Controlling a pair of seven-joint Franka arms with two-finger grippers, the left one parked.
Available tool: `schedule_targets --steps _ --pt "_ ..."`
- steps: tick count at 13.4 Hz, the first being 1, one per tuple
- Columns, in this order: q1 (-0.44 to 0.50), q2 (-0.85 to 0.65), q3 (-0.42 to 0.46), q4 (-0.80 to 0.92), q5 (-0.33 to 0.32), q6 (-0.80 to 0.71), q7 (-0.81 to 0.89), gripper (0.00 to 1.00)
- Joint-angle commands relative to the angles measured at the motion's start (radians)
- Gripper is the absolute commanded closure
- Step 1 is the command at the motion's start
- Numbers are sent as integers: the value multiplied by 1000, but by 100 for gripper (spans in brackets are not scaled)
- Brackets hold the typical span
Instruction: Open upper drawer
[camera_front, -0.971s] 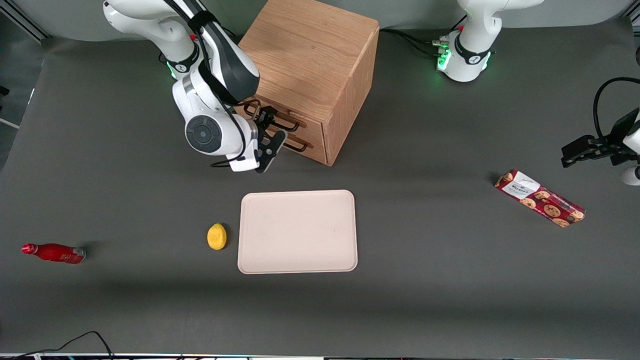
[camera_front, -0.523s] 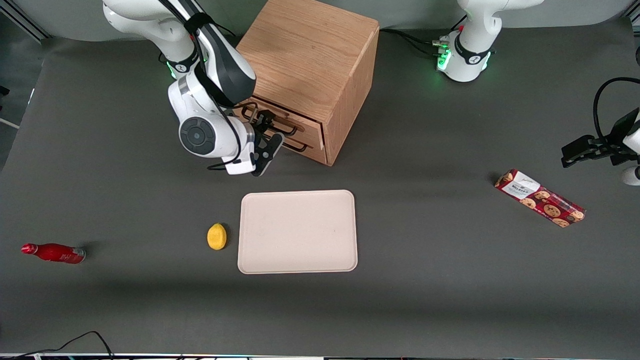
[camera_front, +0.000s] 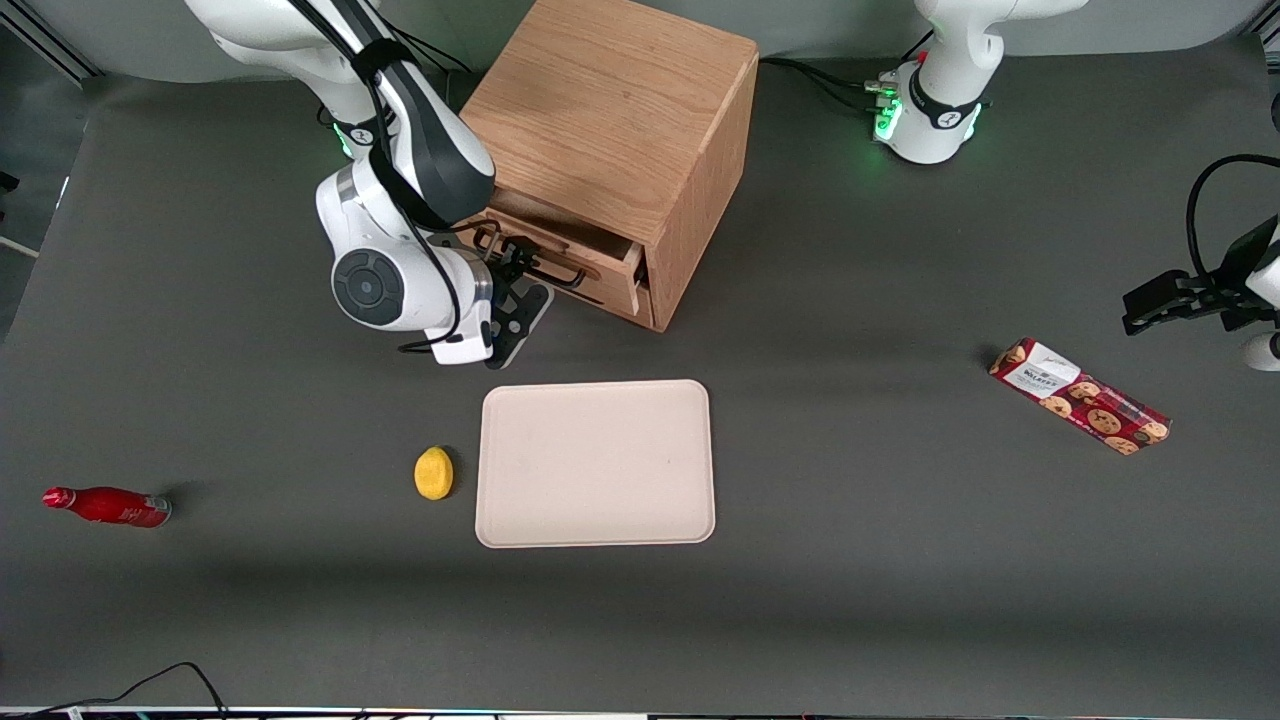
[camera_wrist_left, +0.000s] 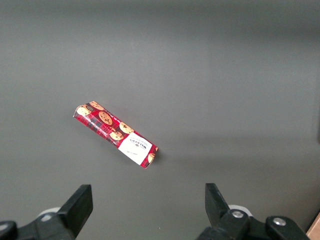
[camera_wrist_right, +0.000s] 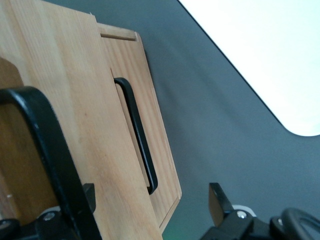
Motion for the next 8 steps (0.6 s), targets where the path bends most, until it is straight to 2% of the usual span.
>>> schedule_targets --steps 1,8 --pt "-8 45 3 56 7 2 -27 0" --pt "-53 88 6 119 15 -8 -50 0"
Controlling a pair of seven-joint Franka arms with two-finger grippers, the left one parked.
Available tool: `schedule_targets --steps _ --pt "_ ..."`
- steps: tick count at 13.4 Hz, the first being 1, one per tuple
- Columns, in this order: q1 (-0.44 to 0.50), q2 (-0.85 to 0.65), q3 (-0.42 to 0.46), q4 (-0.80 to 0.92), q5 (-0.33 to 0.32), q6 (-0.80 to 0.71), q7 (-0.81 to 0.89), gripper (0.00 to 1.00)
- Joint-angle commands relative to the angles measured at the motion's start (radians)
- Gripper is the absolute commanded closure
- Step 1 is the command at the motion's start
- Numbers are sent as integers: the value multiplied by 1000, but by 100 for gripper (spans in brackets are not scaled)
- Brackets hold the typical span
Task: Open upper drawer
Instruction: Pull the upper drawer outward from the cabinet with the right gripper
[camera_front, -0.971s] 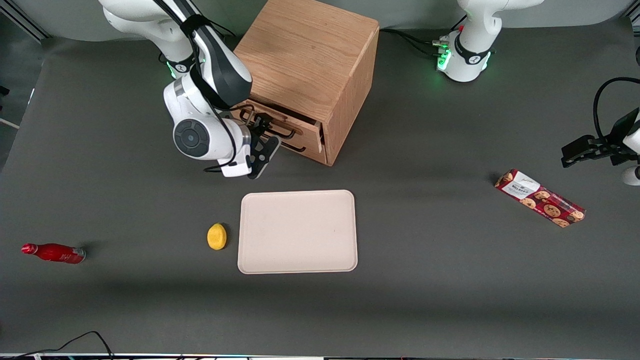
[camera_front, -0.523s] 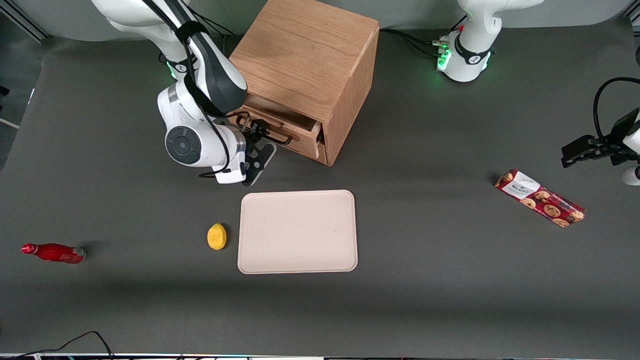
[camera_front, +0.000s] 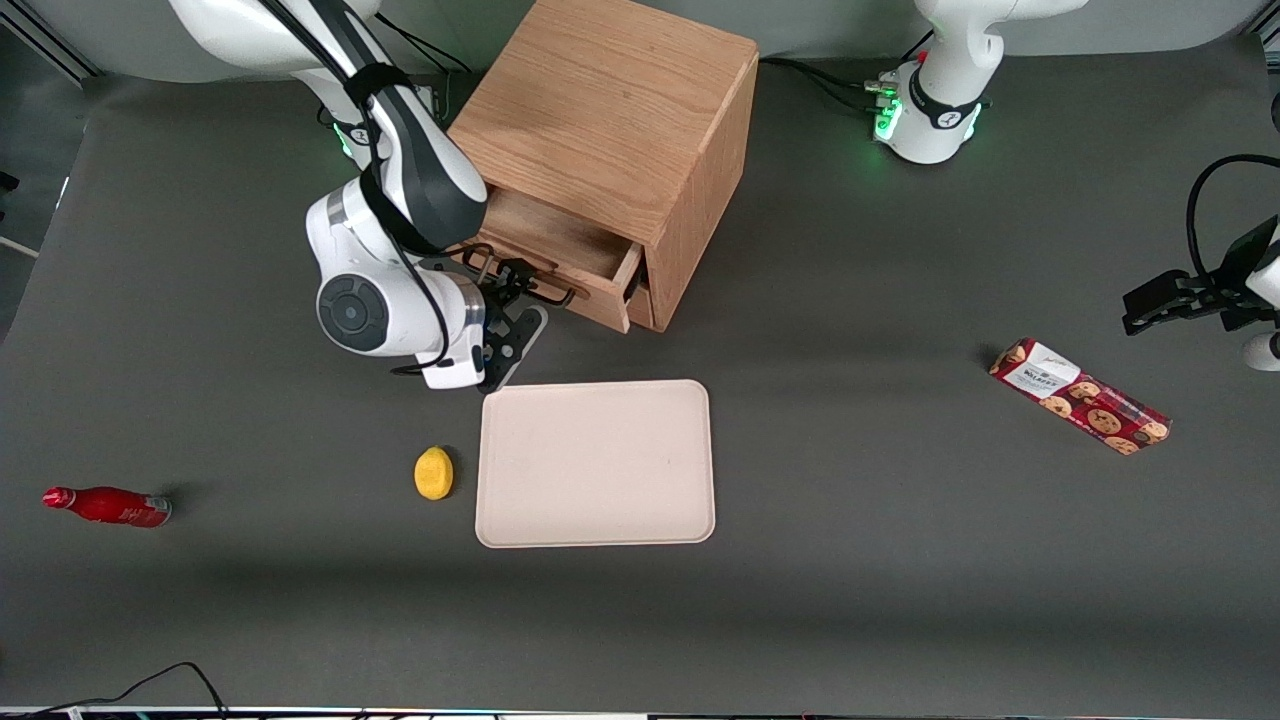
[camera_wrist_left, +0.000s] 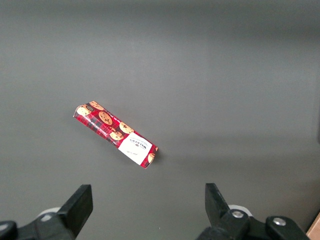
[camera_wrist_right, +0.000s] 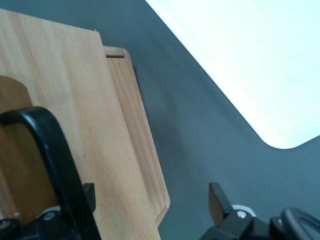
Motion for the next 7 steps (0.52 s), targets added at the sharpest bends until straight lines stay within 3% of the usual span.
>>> schedule_targets --steps 1,7 --pt "-17 32 6 47 15 -9 -30 0" --pt "-60 75 7 106 12 -10 -65 0"
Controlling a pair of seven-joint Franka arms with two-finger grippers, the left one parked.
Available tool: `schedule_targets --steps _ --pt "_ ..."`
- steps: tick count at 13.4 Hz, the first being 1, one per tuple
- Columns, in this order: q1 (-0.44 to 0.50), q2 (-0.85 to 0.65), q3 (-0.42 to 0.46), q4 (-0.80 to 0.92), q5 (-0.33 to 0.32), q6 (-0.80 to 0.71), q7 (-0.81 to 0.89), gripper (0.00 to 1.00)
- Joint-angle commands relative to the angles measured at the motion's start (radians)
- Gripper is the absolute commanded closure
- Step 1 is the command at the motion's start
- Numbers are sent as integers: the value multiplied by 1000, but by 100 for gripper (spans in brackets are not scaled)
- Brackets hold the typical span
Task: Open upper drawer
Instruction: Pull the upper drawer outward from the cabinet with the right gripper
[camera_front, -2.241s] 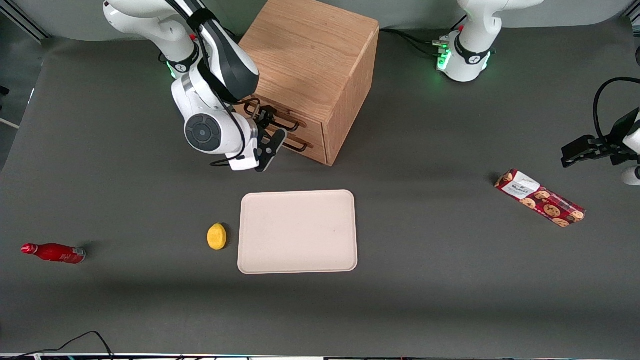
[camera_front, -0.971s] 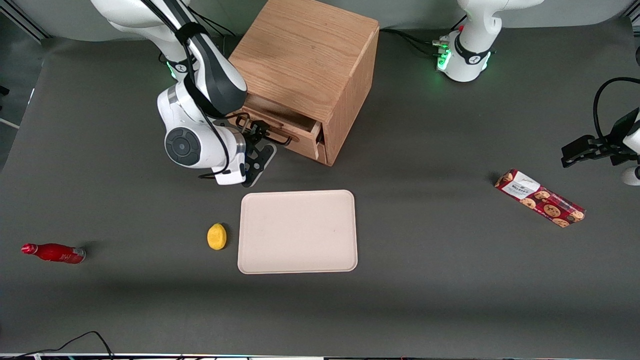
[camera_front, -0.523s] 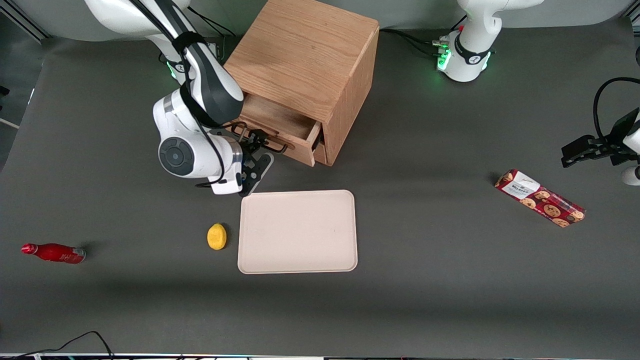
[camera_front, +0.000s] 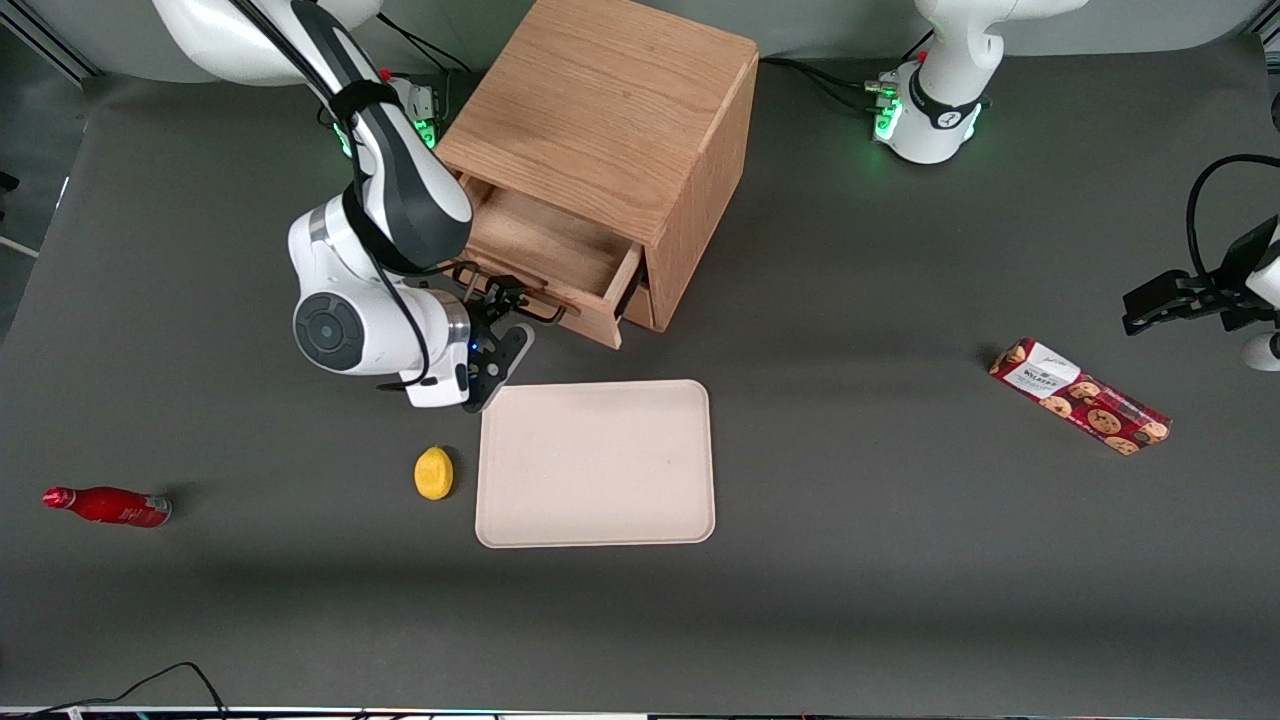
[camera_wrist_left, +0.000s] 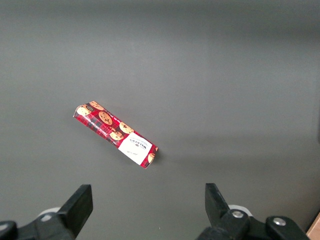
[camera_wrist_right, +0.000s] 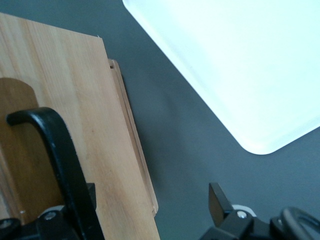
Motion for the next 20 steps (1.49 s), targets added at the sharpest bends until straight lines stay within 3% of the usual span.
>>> schedule_targets --steps 1,12,20 --pt "-34 52 13 65 12 -10 -44 0" --pt "-87 96 17 140 14 -15 -95 0" --pt "-138 187 18 295 12 -89 -122 0"
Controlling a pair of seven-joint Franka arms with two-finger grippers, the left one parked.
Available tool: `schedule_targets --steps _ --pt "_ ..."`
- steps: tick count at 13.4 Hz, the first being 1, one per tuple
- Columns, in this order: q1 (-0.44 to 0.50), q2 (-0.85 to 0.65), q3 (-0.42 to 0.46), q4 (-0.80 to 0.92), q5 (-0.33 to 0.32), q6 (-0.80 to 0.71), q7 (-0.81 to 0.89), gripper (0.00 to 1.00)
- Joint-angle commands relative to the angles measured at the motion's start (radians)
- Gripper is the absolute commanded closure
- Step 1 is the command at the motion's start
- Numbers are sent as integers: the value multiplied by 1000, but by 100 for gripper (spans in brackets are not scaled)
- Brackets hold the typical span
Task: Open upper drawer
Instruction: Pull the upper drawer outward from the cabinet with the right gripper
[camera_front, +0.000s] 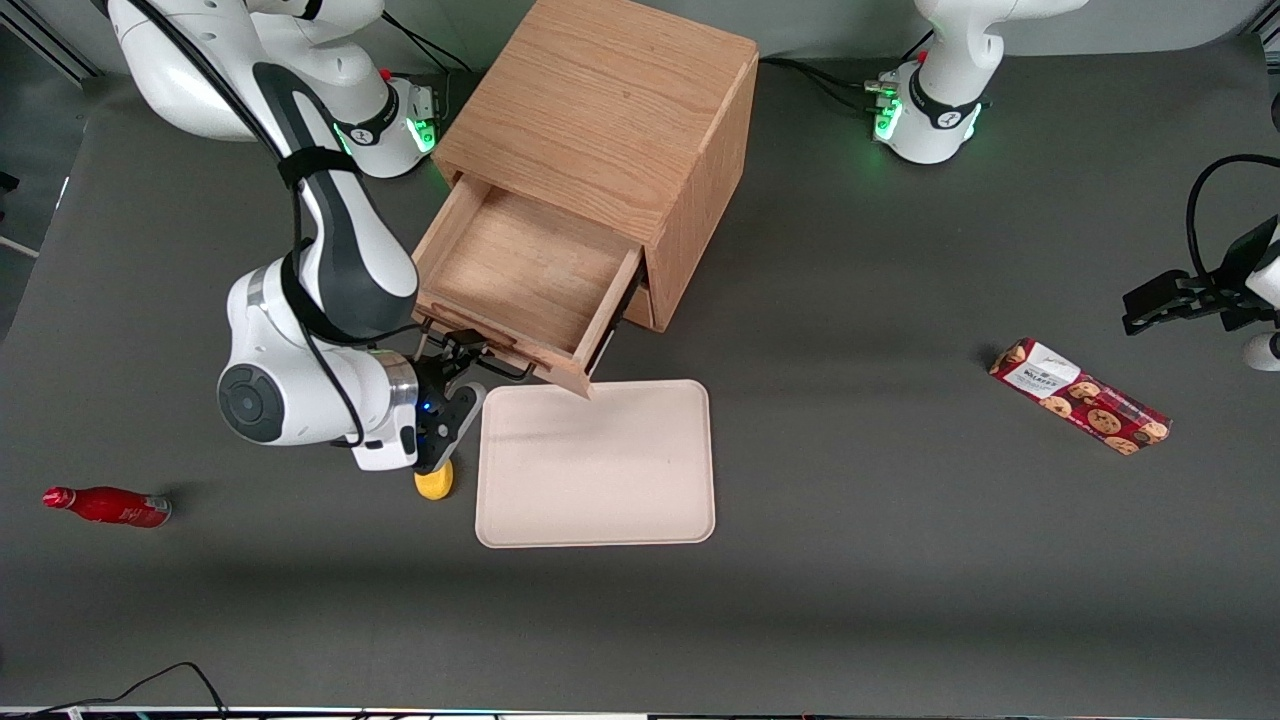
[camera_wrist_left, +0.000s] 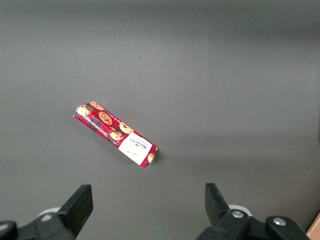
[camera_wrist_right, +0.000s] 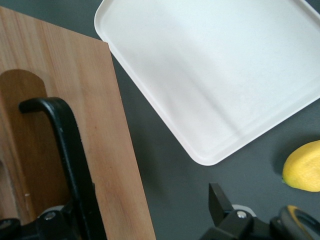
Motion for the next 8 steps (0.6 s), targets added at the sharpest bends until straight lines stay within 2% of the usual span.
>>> schedule_targets --steps 1,8 --pt "-21 55 12 90 12 -29 -23 0" --pt "-75 114 42 149 11 -30 -66 0"
